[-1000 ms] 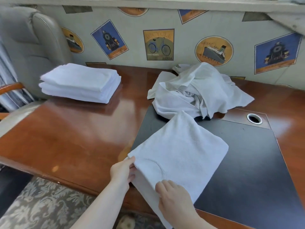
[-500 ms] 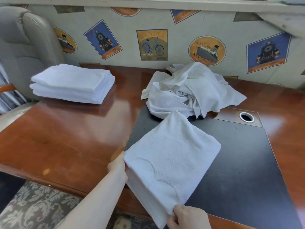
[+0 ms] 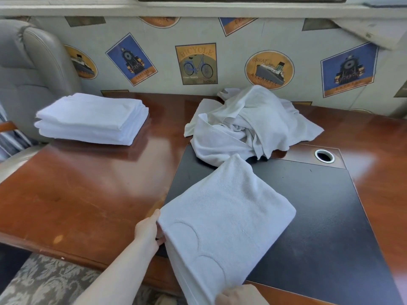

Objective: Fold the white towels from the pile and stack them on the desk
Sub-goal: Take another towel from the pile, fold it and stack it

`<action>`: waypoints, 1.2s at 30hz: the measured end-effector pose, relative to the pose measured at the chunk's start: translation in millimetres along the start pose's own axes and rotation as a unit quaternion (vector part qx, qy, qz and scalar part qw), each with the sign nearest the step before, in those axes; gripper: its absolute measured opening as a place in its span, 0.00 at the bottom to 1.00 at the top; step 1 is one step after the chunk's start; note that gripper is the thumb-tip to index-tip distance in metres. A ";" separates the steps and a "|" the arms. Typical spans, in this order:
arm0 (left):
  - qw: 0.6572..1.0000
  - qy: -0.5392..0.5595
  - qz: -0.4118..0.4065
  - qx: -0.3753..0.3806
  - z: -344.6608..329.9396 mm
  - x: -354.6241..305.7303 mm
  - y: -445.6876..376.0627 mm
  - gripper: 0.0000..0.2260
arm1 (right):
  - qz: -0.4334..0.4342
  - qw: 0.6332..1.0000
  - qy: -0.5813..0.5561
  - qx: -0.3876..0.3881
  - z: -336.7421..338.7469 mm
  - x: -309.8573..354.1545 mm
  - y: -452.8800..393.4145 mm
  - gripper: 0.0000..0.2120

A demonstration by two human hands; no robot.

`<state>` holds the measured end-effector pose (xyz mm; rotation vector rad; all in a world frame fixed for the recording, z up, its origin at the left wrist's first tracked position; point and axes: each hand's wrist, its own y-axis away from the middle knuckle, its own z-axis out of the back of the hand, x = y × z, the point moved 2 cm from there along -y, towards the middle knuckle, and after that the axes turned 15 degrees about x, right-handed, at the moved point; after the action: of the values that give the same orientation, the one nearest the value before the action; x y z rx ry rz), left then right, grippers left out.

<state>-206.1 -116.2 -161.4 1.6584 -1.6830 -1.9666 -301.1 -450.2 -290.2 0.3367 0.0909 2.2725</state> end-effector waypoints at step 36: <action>0.723 -0.680 -0.120 0.002 -53.0 -45.7 -56.8 0.23 | -0.090 0.991 -0.081 -0.053 207.3 -19.5 -237.9 0.30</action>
<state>-117.6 -99.7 -163.8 0.0919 -1.5789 -3.6983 -59.5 -316.2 -136.4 0.4383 -0.0815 2.0551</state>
